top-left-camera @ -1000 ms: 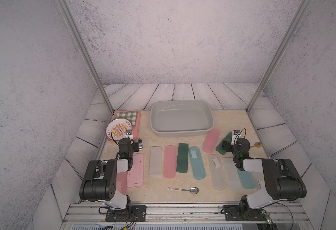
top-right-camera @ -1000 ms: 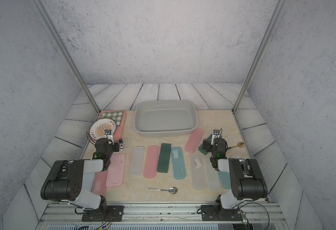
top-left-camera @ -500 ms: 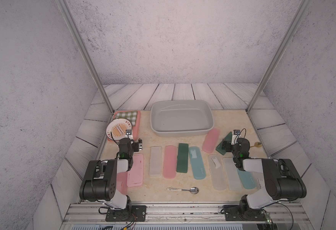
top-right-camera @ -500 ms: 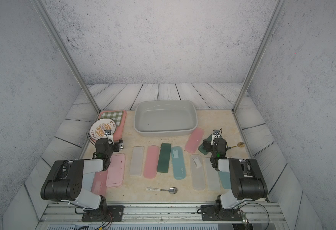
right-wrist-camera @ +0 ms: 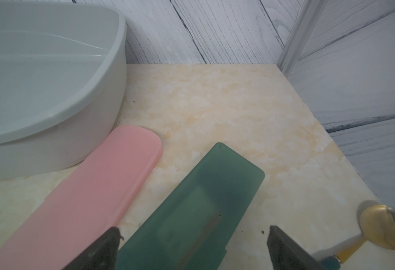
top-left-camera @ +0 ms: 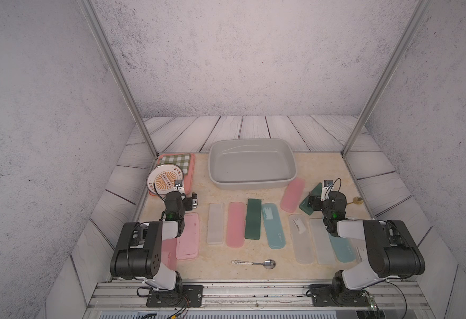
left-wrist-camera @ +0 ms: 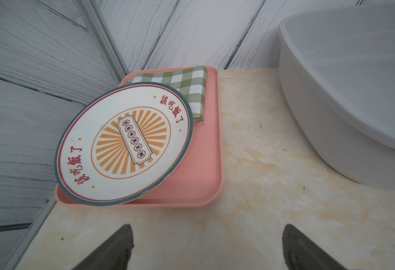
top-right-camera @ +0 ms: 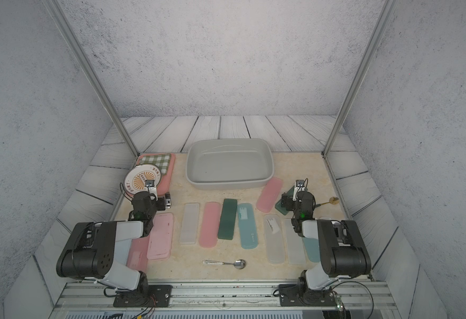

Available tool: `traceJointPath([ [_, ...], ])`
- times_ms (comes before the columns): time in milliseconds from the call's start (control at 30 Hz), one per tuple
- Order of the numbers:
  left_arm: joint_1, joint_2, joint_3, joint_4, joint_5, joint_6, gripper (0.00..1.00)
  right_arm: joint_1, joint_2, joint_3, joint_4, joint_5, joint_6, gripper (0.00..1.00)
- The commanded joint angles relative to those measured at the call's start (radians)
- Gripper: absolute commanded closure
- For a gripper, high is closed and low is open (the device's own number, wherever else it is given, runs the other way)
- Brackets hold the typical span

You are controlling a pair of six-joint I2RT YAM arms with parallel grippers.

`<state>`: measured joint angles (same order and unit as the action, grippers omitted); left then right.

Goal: Put the pencil case into the storage box
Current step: Pick up the pencil case from the center of the board.

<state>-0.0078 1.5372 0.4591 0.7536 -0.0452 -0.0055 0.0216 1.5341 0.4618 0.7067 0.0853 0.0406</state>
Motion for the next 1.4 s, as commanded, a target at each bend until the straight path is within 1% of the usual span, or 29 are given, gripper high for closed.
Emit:
traceJointPath([
  [0,-0.004,-0.031,-0.059,0.082,-0.045,-0.016,0.0,0.004,-0.006,0.003,-0.005,-0.001,-0.005,0.01],
  [33,-0.003,-0.045,-0.101,0.144,-0.05,-0.02,0.0,0.003,-0.007,0.004,-0.005,-0.001,-0.005,0.01],
  [100,-0.002,-0.046,-0.247,0.401,-0.07,-0.03,0.0,0.004,-0.007,0.005,-0.006,-0.001,-0.004,0.01],
  [167,-0.002,0.022,-0.331,0.638,-0.106,-0.045,0.0,0.003,-0.005,0.004,-0.005,-0.001,-0.004,0.01],
  [233,0.0,0.008,-0.3,0.582,-0.149,-0.067,0.0,0.003,-0.007,0.004,-0.005,-0.001,-0.004,0.01],
  [300,0.006,-0.022,-0.275,0.493,-0.146,-0.077,0.0,0.004,-0.006,0.004,-0.005,-0.001,-0.004,0.01],
  [433,0.014,-0.017,-0.277,0.498,-0.135,-0.082,0.0,0.003,-0.006,0.004,-0.004,-0.003,-0.002,0.01],
  [533,0.017,-0.016,-0.282,0.508,-0.132,-0.085,0.0,0.007,-0.059,-0.018,0.043,0.057,0.005,0.01],
  [567,0.018,-0.011,-0.287,0.521,-0.133,-0.085,0.0,0.008,-0.136,-0.009,-0.066,0.106,0.037,0.01],
  [600,0.018,-0.005,-0.293,0.539,-0.133,-0.085,0.0,0.008,-0.238,0.039,-0.274,0.182,0.132,0.01],
  [633,0.018,-0.001,-0.298,0.553,-0.131,-0.085,0.0,0.006,-0.322,0.086,-0.459,0.271,0.252,0.01],
  [667,0.02,0.001,-0.3,0.562,-0.128,-0.084,0.0,0.004,-0.402,0.137,-0.658,0.357,0.415,0.01],
  [700,0.02,0.0,-0.298,0.557,-0.123,-0.08,0.0,0.002,-0.469,0.175,-0.802,0.374,0.508,0.01],
  [733,0.02,-0.004,-0.291,0.545,-0.115,-0.077,0.0,0.001,-0.53,0.188,-0.876,0.364,0.557,0.01],
  [800,0.019,-0.029,-0.276,0.497,-0.099,-0.071,0.0,0.001,-0.638,0.194,-0.954,0.268,0.586,0.01],
  [833,0.02,-0.058,-0.263,0.439,-0.093,-0.07,0.0,0.001,-0.69,0.202,-1.009,0.2,0.595,0.01],
  [900,0.022,-0.142,-0.223,0.282,-0.087,-0.068,0.0,0.0,-0.774,0.213,-1.106,0.116,0.632,0.01],
  [967,0.028,-0.238,-0.141,0.032,-0.07,-0.057,0.0,0.001,-0.866,0.209,-1.192,0.064,0.723,0.01],
  [1000,0.031,-0.264,-0.095,-0.074,-0.053,-0.031,0.0,0.001,-0.905,0.203,-1.221,0.043,0.767,0.01],
  [1067,0.033,-0.281,0.017,-0.31,0.0,0.047,0.0,0.001,-1.0,0.174,-1.224,-0.07,0.754,0.01],
  [1133,0.038,-0.278,0.11,-0.499,-0.004,0.058,0.0,0.001,-1.038,0.17,-1.244,-0.162,0.715,0.01],
  [1167,0.043,-0.279,0.161,-0.602,0.005,0.065,0.0,0.0,-1.035,0.178,-1.268,-0.184,0.708,0.01],
  [1233,0.045,-0.277,0.249,-0.785,0.06,0.126,0.0,0.001,-0.995,0.206,-1.338,-0.166,0.689,0.01],
  [1300,0.044,-0.259,0.356,-0.993,0.138,0.192,0.0,0.001,-0.926,0.234,-1.386,-0.119,0.678,0.01],
  [1367,0.044,-0.235,0.476,-1.219,0.178,0.211,0.0,0.001,-0.813,0.259,-1.402,-0.072,0.679,0.01],
])
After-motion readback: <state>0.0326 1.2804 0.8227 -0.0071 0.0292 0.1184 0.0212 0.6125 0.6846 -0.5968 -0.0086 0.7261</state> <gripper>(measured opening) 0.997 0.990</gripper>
